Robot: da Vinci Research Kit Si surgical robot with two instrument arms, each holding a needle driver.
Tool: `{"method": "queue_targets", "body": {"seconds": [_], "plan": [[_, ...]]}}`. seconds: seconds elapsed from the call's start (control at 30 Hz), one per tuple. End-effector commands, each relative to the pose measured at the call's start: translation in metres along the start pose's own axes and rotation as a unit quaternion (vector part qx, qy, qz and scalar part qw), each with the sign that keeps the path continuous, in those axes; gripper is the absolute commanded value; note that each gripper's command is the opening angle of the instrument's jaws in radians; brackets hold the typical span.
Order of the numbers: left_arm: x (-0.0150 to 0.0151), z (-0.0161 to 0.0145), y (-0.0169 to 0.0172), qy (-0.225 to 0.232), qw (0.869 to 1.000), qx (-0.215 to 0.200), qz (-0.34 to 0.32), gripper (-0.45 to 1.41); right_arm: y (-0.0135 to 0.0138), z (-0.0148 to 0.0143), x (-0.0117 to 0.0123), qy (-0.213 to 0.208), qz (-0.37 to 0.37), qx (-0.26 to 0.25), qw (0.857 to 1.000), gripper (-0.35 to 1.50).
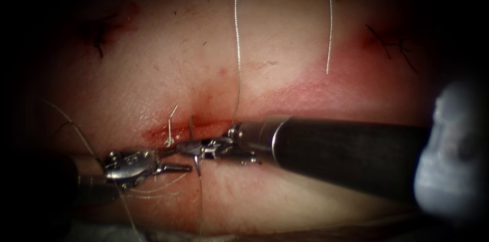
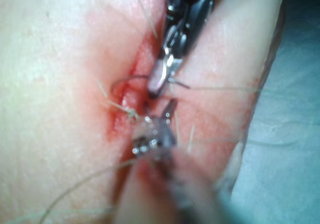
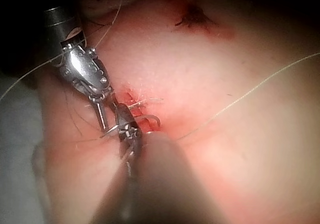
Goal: Wound Closure
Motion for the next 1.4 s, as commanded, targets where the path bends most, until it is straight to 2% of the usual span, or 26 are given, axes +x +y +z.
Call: {"method": "queue_targets", "body": {"seconds": [0.03, 0.53, 0.6, 0.63, 0.7, 0.8, 0.83, 1.0, 1.07, 1.13, 1.2, 1.23, 1.3, 1.4], "plan": [[-0.0007, 0.0008, 0.0003, -0.001, 1.0, -0.001, -0.001, 0.42, -0.0007, 0.0009, 0.0003, 0.001, 0.005, 0.0, 1.0, -0.35], [-0.0007, 0.0009, 0.0003, 0.0, 1.0, 0.0, -0.002, 0.42, -0.0018, 0.0013, 0.0006, -0.004, 0.047, 0.004, 0.999, -0.35], [-0.0007, 0.0009, 0.0003, 0.0, 1.0, 0.0, -0.002, 0.42, -0.001, 0.0011, 0.0005, -0.006, 0.054, -0.003, 0.999, -0.35], [-0.0007, 0.0011, 0.0004, 0.0, 1.0, 0.001, -0.002, 0.42, 0.0007, 0.0007, 0.0003, -0.009, 0.069, -0.015, 0.997, -0.35], [-0.0008, 0.0012, 0.0004, 0.0, 1.0, 0.001, -0.002, 0.42, 0.0018, 0.0006, 0.0, -0.009, 0.091, -0.018, 0.996, -0.35], [-0.0008, 0.0012, 0.0004, 0.0, 1.0, 0.001, -0.002, 0.42, 0.0021, 0.0006, -0.0001, -0.011, 0.099, -0.018, 0.995, -0.35], [-0.0007, 0.0011, 0.0005, 0.0, 1.0, 0.001, -0.002, 0.42, 0.0004, 0.001, -0.0002, -0.014, 0.124, -0.004, 0.992, -0.35], [-0.0007, 0.0011, 0.0005, 0.0, 1.0, 0.001, -0.002, 0.42, -0.004, 0.0015, -0.0009, -0.018, 0.179, 0.01, 0.984, -0.35], [-0.0007, 0.0011, 0.0005, 0.0, 1.0, 0.001, -0.002, 0.42, -0.0047, 0.001, -0.001, -0.022, 0.181, 0.011, 0.983, -0.35], [-0.0007, 0.0011, 0.0005, 0.0, 1.0, 0.001, -0.002, 0.42, -0.0046, 0.0008, -0.0011, -0.023, 0.183, 0.011, 0.983, -0.35], [-0.0006, 0.0012, 0.0006, 0.0, 1.0, 0.001, -0.003, 0.42, -0.002, 0.0001, -0.0009, -0.025, 0.189, 0.004, 0.982, -0.35], [-0.0006, 0.0012, 0.0006, 0.0, 1.0, 0.001, -0.003, 0.42, -0.002, 0.0001, -0.0009, -0.025, 0.189, 0.004, 0.982, -0.35], [-0.0006, 0.0014, 0.0008, 0.0, 1.0, 0.003, -0.003, 0.42, 0.0006, 0.0, -0.0006, -0.024, 0.182, -0.005, 0.983, -0.35], [-0.0006, 0.0017, 0.0012, 0.0, 1.0, 0.002, -0.004, 0.42, 0.0025, 0.0003, -0.0008, -0.029, 0.165, -0.017, 0.986, -0.35]]}}
